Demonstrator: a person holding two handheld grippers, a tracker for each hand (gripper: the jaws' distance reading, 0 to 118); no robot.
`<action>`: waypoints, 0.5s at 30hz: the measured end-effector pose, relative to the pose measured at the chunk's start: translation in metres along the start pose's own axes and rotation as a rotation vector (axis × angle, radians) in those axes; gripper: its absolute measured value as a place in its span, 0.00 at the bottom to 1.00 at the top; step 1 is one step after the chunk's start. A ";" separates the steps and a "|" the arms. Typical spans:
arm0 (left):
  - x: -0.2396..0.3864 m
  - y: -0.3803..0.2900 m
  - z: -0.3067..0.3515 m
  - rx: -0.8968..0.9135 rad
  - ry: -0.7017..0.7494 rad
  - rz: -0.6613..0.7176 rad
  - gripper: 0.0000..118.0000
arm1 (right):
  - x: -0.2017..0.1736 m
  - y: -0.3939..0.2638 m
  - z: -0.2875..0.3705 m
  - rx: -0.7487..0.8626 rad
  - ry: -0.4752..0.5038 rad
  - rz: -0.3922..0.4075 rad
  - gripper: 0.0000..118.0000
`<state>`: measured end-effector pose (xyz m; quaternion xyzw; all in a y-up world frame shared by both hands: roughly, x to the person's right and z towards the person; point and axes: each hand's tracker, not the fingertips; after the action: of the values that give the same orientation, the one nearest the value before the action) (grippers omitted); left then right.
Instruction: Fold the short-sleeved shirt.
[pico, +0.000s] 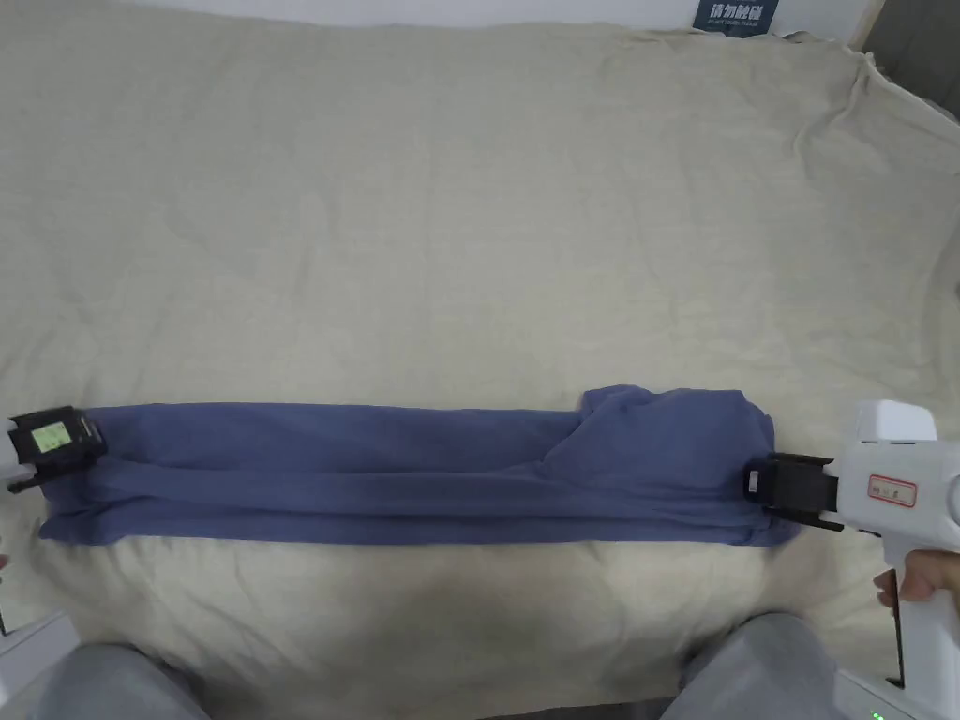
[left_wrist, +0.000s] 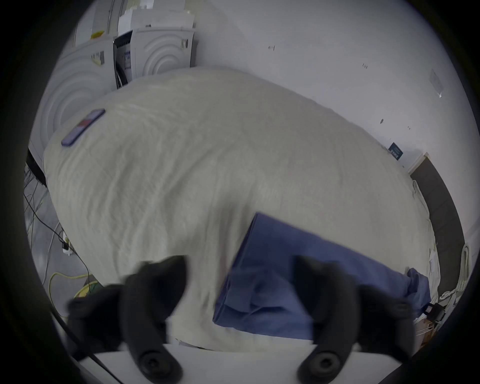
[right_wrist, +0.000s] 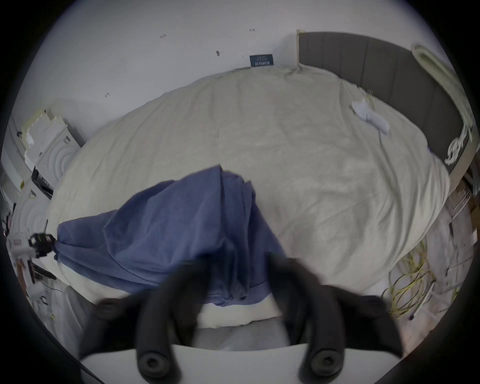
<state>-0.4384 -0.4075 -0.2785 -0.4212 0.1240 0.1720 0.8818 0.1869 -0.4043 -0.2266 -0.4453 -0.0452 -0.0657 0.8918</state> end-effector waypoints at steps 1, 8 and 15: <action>0.001 0.005 0.007 0.034 -0.002 -0.010 0.89 | 0.000 0.004 0.008 0.031 -0.017 0.011 0.74; 0.047 0.026 0.065 0.283 -0.030 -0.208 0.92 | -0.016 0.041 0.074 0.388 -0.115 0.048 0.76; 0.106 -0.009 0.076 0.527 -0.024 -0.353 1.00 | -0.050 0.034 0.082 0.651 -0.064 0.123 0.76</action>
<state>-0.3332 -0.3322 -0.2643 -0.1910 0.0786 -0.0168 0.9783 0.1413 -0.3152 -0.2110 -0.1408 -0.0650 0.0203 0.9877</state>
